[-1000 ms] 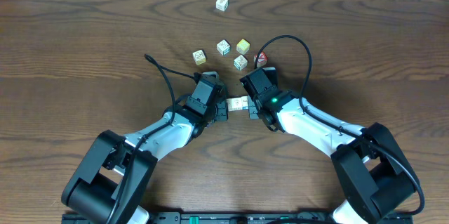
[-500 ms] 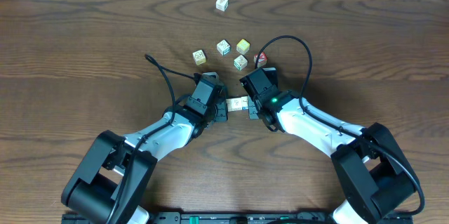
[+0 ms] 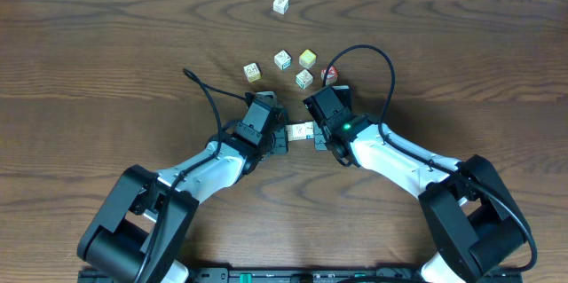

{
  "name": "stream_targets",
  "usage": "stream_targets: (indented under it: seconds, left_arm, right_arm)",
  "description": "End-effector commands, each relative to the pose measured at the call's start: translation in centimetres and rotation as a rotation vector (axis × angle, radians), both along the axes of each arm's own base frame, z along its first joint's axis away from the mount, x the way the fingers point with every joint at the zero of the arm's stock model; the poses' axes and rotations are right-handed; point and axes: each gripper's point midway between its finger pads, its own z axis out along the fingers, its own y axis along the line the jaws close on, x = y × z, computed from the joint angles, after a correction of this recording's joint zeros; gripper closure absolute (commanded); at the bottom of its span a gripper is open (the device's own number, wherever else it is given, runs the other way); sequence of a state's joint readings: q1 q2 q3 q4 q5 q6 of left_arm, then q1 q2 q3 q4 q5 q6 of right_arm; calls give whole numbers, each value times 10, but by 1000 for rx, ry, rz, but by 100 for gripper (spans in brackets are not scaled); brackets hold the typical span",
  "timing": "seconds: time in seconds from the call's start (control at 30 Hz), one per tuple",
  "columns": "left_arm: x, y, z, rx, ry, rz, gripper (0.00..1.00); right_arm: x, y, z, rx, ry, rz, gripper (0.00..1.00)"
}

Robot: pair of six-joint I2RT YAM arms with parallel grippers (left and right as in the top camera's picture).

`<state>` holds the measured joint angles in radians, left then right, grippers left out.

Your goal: Lift 4 blocks

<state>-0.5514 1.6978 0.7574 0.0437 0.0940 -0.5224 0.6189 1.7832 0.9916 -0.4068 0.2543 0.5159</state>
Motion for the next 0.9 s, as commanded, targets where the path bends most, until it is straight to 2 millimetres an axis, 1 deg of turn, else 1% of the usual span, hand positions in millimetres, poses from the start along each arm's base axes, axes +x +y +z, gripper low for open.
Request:
stream_targets:
  seconds: [0.0,0.33,0.7,0.87]
  left_arm:
    - [-27,-44,7,-113,54,-173,90]
    - [-28,-41,5,-99,59,-168,90]
    - [-28,-41,5,-99,58,-170,89]
    - [-28,-41,5,-98,57,-170,90]
  right_arm:
    - [-21,61,6,174,57,129,99]
    - [-19,57,6,153,47,119,99]
    - [-27,50,1,120,80,113,99]
    - [-26,48,1,114,78,110,99]
